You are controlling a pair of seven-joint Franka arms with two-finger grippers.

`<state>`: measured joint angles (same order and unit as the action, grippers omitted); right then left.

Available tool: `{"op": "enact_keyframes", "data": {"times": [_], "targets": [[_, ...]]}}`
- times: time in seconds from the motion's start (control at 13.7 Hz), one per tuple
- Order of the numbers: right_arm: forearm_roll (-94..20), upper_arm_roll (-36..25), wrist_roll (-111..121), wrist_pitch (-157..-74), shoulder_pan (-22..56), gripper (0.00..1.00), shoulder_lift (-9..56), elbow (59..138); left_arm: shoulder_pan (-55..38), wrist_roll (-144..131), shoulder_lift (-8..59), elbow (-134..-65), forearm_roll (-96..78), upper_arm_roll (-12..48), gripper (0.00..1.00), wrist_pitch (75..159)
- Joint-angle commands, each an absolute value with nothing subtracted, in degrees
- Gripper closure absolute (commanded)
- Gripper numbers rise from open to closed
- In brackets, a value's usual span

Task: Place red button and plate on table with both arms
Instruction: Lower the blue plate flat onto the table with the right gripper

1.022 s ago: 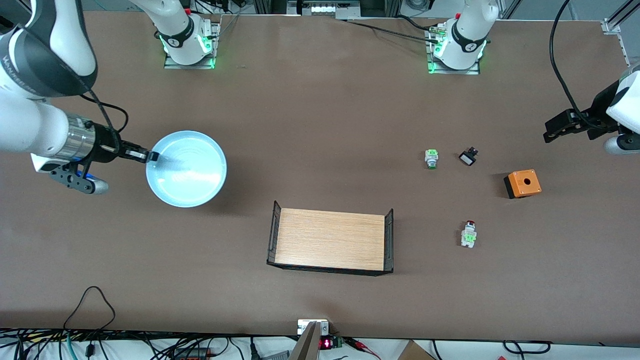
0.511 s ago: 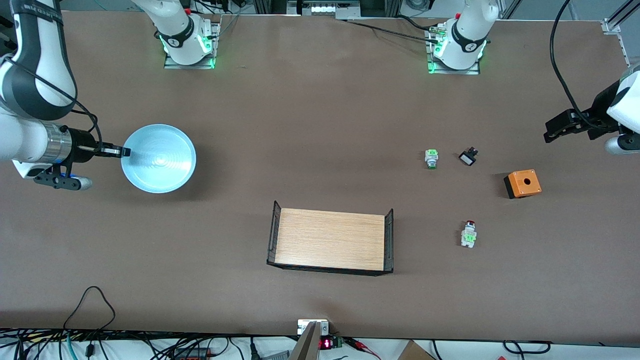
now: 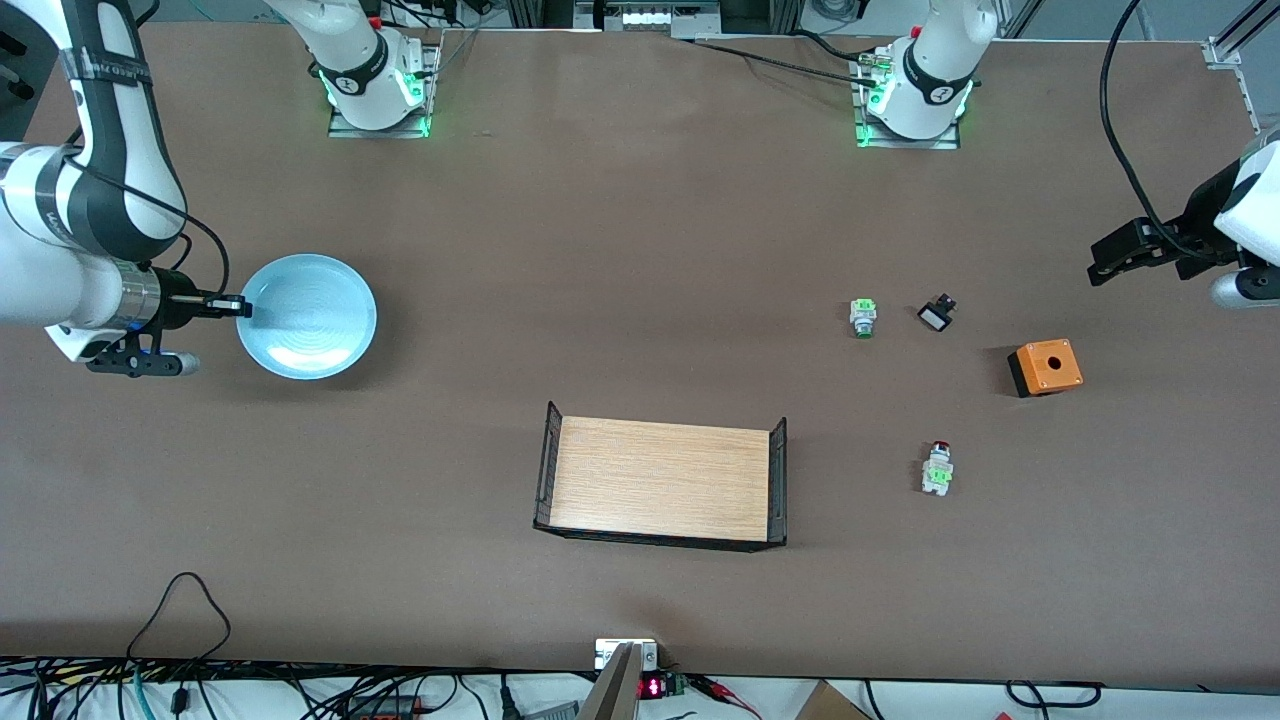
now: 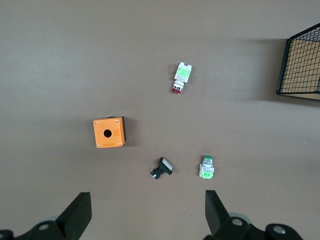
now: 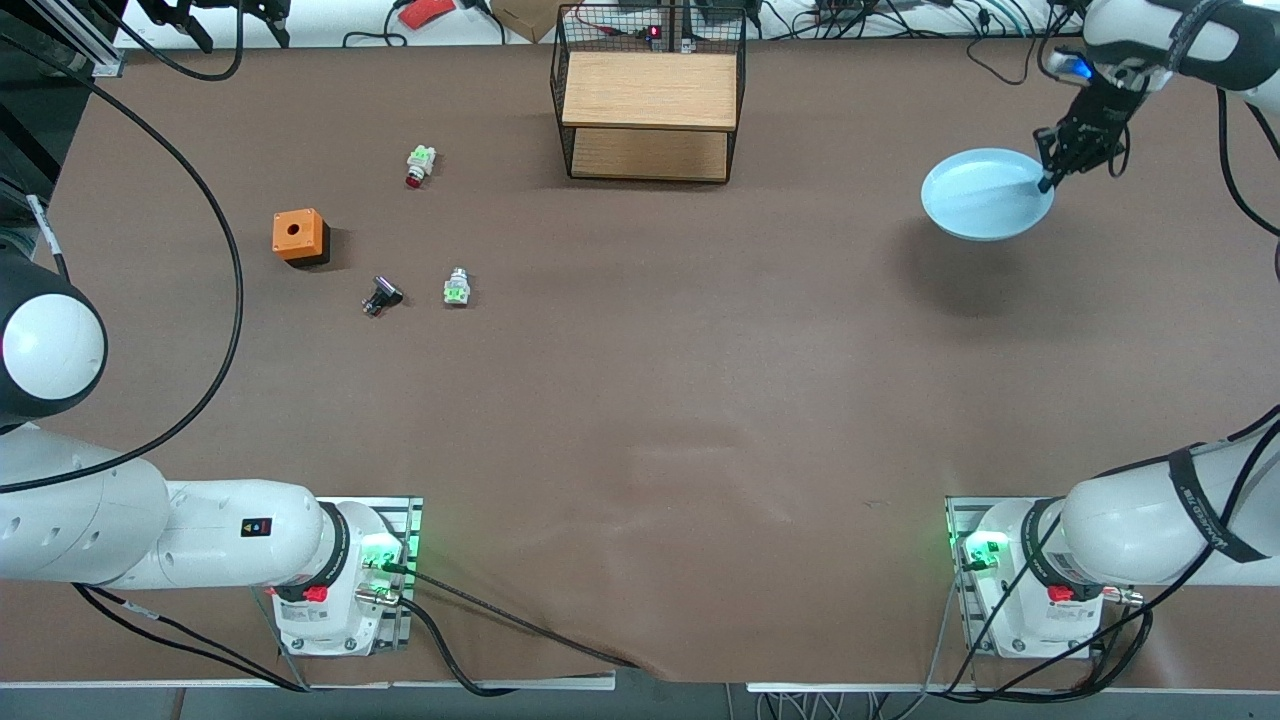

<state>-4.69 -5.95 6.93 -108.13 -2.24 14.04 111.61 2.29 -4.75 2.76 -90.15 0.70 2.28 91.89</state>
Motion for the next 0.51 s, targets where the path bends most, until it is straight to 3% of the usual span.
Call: {"op": "enact_keyframes", "data": {"times": [0.0, 0.44], "targets": [[-4.75, -5.01, 10.28, -113.71, -4.74, 1.00, 13.09, 118.28, 2.02, -4.83, 3.34, -88.68, 0.62, 2.28, 0.00, 91.32], [-4.66, -5.01, 15.63, -127.33, -6.76, 1.00, 14.76, 127.95, 1.76, -4.92, 3.25, -88.59, 0.62, 2.55, 0.00, 91.23]]}}
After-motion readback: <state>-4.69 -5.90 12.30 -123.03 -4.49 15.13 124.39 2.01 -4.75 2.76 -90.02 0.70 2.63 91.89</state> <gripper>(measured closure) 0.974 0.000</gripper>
